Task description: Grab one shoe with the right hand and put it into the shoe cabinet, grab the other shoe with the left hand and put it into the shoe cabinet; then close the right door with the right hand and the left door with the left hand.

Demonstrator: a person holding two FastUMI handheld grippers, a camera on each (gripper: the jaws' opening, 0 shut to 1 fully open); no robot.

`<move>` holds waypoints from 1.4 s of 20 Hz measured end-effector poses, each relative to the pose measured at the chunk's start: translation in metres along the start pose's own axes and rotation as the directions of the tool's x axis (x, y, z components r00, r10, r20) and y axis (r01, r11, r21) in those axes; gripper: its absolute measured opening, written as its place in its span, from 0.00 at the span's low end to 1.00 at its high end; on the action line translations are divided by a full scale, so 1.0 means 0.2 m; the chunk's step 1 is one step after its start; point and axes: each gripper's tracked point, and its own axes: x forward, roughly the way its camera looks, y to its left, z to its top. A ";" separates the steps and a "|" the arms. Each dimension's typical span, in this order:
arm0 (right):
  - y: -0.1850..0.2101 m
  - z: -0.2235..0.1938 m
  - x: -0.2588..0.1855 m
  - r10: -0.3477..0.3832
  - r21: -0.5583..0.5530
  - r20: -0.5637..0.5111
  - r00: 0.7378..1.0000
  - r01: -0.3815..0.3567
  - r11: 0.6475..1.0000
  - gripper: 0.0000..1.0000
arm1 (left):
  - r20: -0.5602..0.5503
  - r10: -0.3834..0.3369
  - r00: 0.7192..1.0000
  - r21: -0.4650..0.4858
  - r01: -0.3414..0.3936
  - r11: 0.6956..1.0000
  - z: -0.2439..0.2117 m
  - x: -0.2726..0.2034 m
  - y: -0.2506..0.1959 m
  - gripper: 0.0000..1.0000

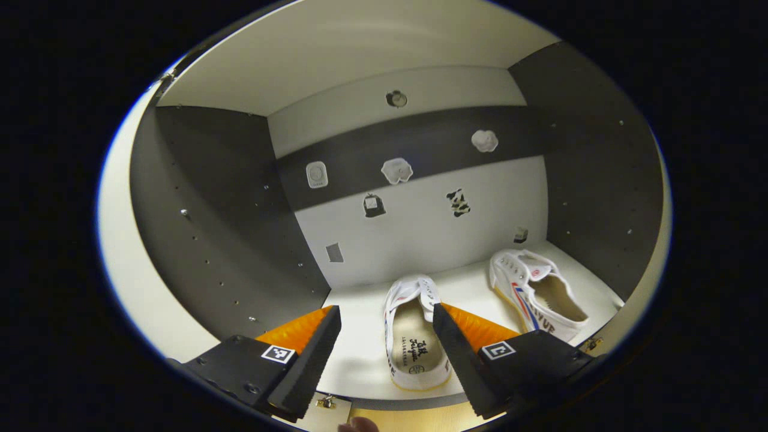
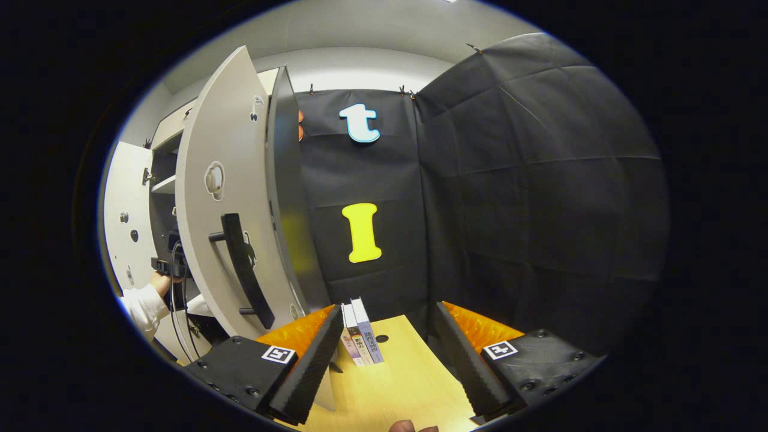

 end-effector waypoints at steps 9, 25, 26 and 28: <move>0.22 0.07 0.03 0.112 0.003 0.001 0.994 -0.112 0.994 0.98 | 0.168 -0.039 0.985 -0.139 0.063 0.988 0.04 -0.71 0.02 0.96; 0.41 0.11 0.17 0.186 -0.046 -0.007 0.983 -0.186 0.982 0.98 | 0.247 -0.070 0.966 -0.216 0.125 0.968 -0.10 -1.44 0.06 0.97; 0.42 0.11 0.17 0.183 -0.041 -0.008 0.983 -0.184 0.982 0.98 | 0.239 -0.065 0.969 -0.206 0.116 0.972 -0.12 -1.44 0.07 0.97; 0.43 0.11 0.17 0.182 -0.049 -0.002 0.983 -0.182 0.982 0.97 | 0.226 -0.062 0.972 -0.197 0.108 0.975 -0.15 -1.45 0.08 0.97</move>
